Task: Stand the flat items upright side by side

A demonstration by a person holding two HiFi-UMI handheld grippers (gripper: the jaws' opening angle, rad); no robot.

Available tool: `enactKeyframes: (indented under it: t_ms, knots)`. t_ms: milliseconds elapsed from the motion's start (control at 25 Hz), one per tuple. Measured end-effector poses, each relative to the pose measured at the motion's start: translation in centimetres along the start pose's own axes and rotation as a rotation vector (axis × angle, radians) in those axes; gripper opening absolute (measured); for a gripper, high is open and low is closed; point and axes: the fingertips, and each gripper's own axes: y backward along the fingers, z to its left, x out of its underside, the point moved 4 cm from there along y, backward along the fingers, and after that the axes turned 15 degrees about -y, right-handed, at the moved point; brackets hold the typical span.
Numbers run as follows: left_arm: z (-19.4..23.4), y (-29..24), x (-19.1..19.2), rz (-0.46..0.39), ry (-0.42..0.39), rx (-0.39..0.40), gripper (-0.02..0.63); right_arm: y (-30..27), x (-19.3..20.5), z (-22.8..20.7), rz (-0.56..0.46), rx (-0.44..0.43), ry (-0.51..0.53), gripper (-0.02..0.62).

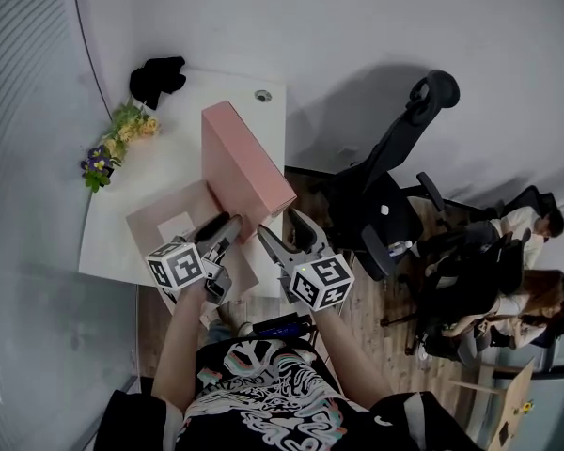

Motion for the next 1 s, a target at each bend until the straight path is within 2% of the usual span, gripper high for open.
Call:
enactKeyframes:
  t_ms: [160,360,800,1000]
  knots:
    - [0.0,1.7,0.2,0.007,-0.044,-0.068,0.186,0.7,1.1,0.0,0.03,-0.03,-0.018,0.307]
    - [0.4,5.4,1.2,0.006,-0.103,-0.217,0.186,1.8,3.5,-0.5,0.086,-0.051,-0.042,0.299]
    - [0.5,13.0,4.8,0.07,-0.158,-0.421,0.186,2.4,9.5,0.7,0.243,-0.14,-0.115,0.296]
    - [1.0,16.0,6.1,0.053,-0.144,-0.535,0.196,2.0,11.6,0.9,0.324,-0.148,-0.1,0.295]
